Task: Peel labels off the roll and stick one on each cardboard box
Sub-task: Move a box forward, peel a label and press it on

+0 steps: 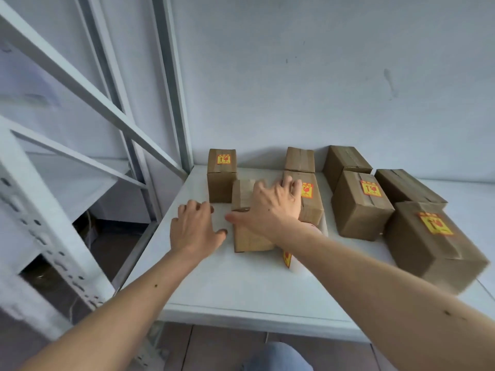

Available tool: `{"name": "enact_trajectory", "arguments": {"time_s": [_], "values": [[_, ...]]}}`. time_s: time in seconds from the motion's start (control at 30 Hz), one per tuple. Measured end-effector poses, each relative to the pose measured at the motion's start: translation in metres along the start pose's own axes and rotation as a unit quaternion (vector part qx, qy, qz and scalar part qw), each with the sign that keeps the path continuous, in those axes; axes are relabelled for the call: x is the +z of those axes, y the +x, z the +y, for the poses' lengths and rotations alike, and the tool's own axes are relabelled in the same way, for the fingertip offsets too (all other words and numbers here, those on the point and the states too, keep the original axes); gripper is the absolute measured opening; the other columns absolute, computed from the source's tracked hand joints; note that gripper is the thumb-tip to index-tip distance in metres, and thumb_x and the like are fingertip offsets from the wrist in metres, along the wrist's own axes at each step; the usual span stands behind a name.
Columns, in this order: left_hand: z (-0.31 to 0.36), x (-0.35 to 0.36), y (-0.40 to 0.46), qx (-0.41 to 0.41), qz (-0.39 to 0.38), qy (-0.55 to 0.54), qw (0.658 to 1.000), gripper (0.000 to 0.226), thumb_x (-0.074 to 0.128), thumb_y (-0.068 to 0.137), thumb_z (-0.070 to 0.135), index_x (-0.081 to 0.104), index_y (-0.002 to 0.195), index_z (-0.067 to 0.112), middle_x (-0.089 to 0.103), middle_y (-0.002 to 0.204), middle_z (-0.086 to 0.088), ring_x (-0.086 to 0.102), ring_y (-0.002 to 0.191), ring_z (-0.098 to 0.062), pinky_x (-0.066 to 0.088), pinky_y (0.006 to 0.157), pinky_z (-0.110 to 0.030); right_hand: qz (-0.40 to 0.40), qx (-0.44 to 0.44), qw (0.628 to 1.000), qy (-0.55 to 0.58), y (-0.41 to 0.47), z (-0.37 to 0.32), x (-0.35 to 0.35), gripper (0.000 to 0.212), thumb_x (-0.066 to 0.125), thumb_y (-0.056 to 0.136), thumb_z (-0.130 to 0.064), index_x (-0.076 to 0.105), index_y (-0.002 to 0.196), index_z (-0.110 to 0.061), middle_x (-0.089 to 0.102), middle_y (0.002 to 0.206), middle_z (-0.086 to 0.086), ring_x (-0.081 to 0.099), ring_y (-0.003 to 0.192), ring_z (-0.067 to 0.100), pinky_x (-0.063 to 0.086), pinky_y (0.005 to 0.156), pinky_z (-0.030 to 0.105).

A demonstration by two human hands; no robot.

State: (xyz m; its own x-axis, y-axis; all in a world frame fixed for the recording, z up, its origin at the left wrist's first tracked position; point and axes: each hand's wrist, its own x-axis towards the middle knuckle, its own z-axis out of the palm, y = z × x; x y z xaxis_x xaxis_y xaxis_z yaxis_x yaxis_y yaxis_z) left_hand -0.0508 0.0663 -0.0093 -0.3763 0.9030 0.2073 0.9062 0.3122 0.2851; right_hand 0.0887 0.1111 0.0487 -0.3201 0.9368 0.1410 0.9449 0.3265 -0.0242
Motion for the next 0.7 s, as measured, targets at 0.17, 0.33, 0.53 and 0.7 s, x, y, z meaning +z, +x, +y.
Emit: {"name": "enact_trajectory", "arguments": {"time_s": [0.17, 0.33, 0.53, 0.7], "values": [[0.003, -0.008, -0.029, 0.011, -0.023, 0.004, 1.000, 0.055, 0.065, 0.080, 0.048, 0.050, 0.125, 0.021, 0.048, 0.129, -0.004, 0.040, 0.123, -0.027, 0.042, 0.090, -0.039, -0.020, 0.005, 1.000, 0.005, -0.032, 0.008, 0.008, 0.094, 0.047, 0.065, -0.088, 0.048, 0.127, -0.018, 0.052, 0.129, 0.017, 0.031, 0.131, 0.039, 0.017, 0.107, 0.052], [0.011, -0.024, -0.040, 0.020, -0.004, -0.016, 1.000, 0.049, 0.067, 0.081, 0.039, 0.051, 0.124, 0.021, 0.050, 0.128, -0.003, 0.043, 0.122, -0.026, 0.041, 0.091, -0.039, -0.001, -0.002, 0.996, 0.088, -0.038, 0.048, 0.002, 0.080, 0.062, 0.066, -0.078, 0.054, 0.124, -0.024, 0.056, 0.128, 0.005, 0.043, 0.124, 0.028, 0.029, 0.100, 0.043], [0.037, -0.037, -0.045, 0.067, 0.063, -0.058, 0.994, 0.039, 0.066, 0.080, 0.028, 0.053, 0.116, 0.020, 0.054, 0.122, -0.001, 0.048, 0.115, -0.023, 0.042, 0.084, -0.036, -0.071, -0.026, 0.995, 0.058, -0.048, 0.093, 0.027, 0.047, 0.080, 0.073, -0.032, 0.064, 0.117, -0.025, 0.060, 0.123, -0.001, 0.045, 0.118, 0.023, 0.034, 0.093, 0.036], [0.066, -0.035, -0.049, 0.115, 0.082, -0.097, 0.985, 0.035, 0.066, 0.081, 0.027, 0.054, 0.113, 0.019, 0.055, 0.115, 0.000, 0.050, 0.109, -0.023, 0.044, 0.082, -0.036, -0.054, -0.065, 0.993, 0.082, -0.052, 0.107, 0.044, 0.019, 0.061, 0.090, -0.019, 0.065, 0.106, -0.029, 0.062, 0.122, -0.005, 0.048, 0.115, 0.025, 0.029, 0.088, 0.035]]}}
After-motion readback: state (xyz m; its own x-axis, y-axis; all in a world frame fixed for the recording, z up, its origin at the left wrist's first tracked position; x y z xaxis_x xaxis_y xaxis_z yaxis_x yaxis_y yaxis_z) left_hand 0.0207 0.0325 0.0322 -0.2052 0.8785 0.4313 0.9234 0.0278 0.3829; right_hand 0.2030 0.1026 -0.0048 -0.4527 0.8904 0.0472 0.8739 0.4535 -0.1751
